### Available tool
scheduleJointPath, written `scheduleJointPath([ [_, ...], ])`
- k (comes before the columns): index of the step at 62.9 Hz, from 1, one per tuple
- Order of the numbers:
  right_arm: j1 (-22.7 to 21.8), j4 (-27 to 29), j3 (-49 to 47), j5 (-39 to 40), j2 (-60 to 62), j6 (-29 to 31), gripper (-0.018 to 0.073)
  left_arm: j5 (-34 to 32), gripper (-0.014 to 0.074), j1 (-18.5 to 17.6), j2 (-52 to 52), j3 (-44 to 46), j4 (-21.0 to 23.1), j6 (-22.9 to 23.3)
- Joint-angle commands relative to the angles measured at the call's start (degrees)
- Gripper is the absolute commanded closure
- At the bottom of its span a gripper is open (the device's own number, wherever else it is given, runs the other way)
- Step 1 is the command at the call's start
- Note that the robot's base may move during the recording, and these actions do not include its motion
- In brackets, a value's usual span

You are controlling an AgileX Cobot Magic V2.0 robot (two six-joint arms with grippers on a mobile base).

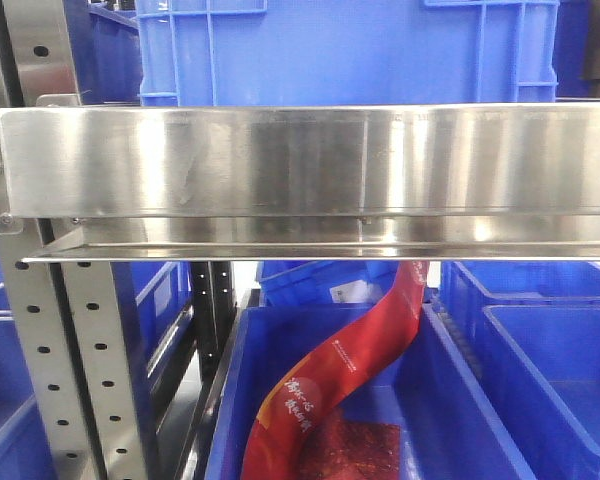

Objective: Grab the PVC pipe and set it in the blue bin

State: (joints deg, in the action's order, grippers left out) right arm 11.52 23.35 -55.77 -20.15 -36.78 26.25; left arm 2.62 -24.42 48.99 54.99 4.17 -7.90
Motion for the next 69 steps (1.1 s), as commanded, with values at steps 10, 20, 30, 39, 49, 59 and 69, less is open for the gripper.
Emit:
scheduleJointPath([
  [10,-3.56,-1.55,4.55,-0.15,4.91,-1.31,0.0715,2.96,0.0707,4.67,-7.06,-3.83,0.57,0.03],
  [20,-6.71,-1.78,7.65,-1.16,6.97,-1.31,0.0715,7.04,0.0707,7.75,-9.58,-4.98,0.57,0.03],
  [30,-9.18,-1.90,10.10,-1.29,9.23,-1.31,0.0715,7.15,0.0707,9.92,-12.24,-7.62,0.70,0.03],
  [39,-9.70,-1.90,13.51,-0.24,12.32,-3.00,0.0715,7.15,0.0707,10.60,-14.79,-11.89,2.11,1.00],
  [49,-9.70,-1.90,19.20,1.29,16.63,-5.20,0.0715,6.75,0.0707,10.60,-17.79,-16.77,2.11,1.00],
  [59,-9.70,-1.90,24.26,3.52,22.23,-5.20,0.0715,5.35,0.0707,10.60,-21.08,-20.94,2.83,1.00],
  [69,-9.70,-1.90,26.48,2.44,26.26,-5.29,0.0715,5.06,0.0707,10.60,-24.18,-24.70,3.71,1.00],
])
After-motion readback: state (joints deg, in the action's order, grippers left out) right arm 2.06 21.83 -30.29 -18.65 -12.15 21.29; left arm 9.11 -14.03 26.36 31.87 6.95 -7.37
